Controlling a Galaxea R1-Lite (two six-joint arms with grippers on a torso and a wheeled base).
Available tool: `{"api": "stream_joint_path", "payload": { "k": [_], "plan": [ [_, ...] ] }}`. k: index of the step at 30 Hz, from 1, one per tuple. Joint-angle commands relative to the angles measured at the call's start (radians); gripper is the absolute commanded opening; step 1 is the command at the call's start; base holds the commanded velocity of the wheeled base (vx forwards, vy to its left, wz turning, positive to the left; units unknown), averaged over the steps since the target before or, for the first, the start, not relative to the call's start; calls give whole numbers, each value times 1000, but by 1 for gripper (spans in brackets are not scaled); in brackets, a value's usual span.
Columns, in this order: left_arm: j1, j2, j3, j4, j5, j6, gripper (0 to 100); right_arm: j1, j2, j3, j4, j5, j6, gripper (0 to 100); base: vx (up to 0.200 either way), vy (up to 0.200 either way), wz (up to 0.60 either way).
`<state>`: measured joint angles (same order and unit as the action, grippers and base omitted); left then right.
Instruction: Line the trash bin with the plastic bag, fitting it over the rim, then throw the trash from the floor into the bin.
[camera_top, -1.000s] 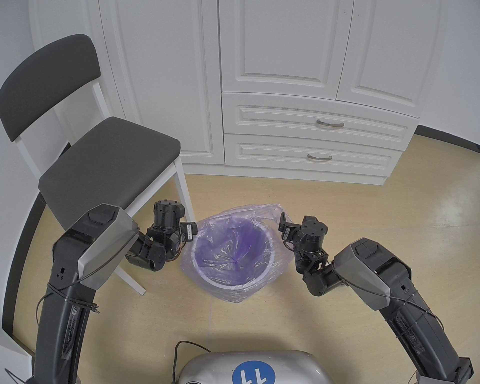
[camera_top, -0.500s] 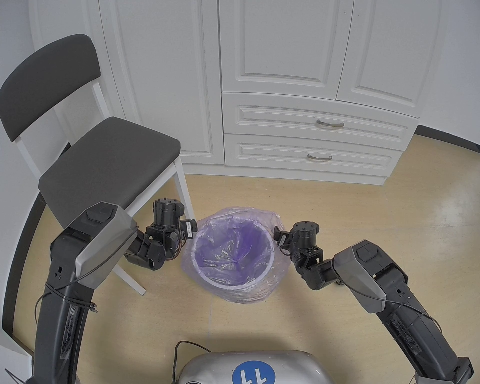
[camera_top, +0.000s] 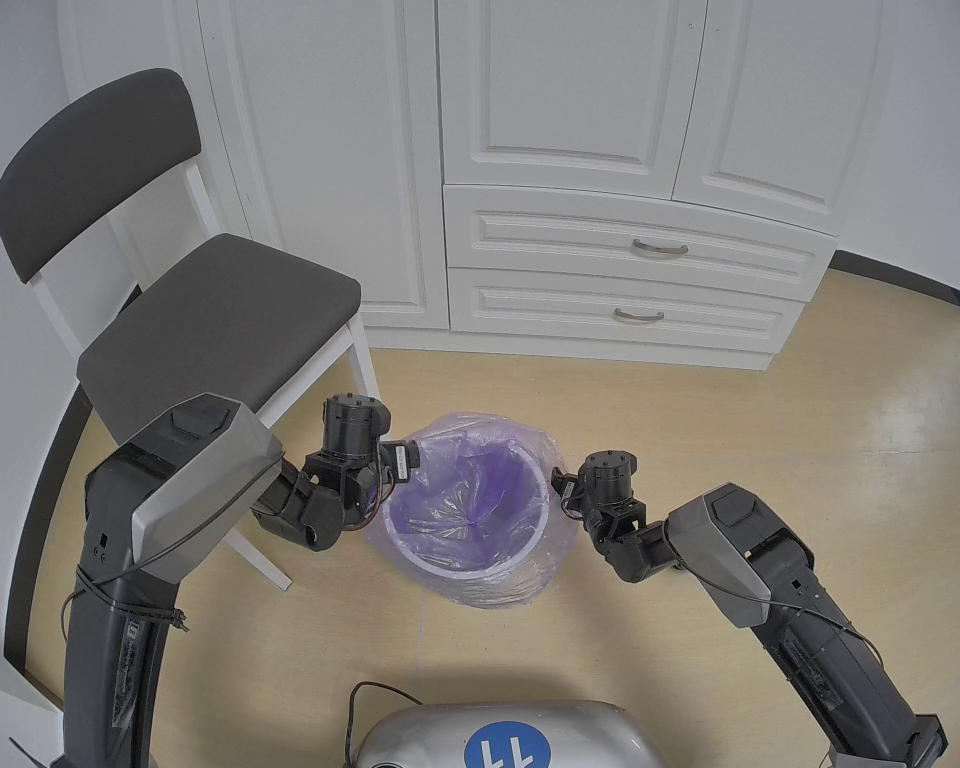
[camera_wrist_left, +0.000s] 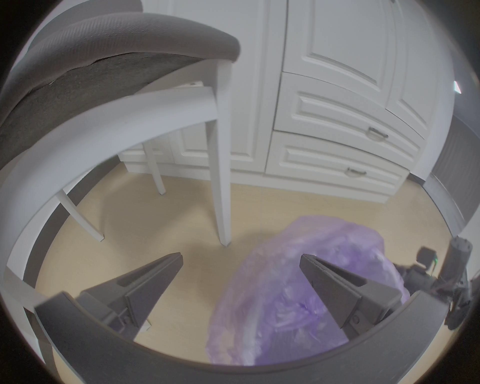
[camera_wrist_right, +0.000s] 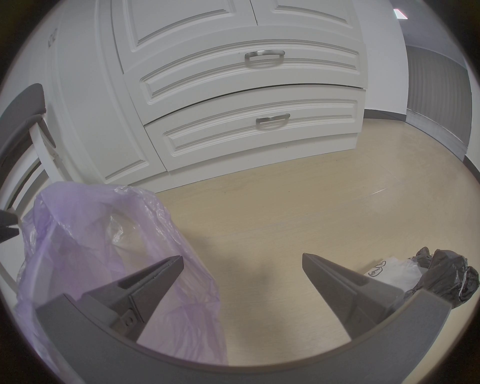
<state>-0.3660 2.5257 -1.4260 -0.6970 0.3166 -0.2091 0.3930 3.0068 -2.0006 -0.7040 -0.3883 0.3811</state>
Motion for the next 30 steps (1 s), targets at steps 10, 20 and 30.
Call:
{"api": "stream_joint_path", "payload": {
  "k": [10,20,30],
  "plan": [
    [-50,15,111,33,-56,128,100,10,3,1,-25,-12,29,100,0,0,0],
    [-54,182,-111,25,27,177,100,12,3,1,-25,-14,42,100,0,0,0],
    [-41,254,-311,25,99,114,100,12,3,1,-32,-30,48,100,0,0,0]
  ]
}}
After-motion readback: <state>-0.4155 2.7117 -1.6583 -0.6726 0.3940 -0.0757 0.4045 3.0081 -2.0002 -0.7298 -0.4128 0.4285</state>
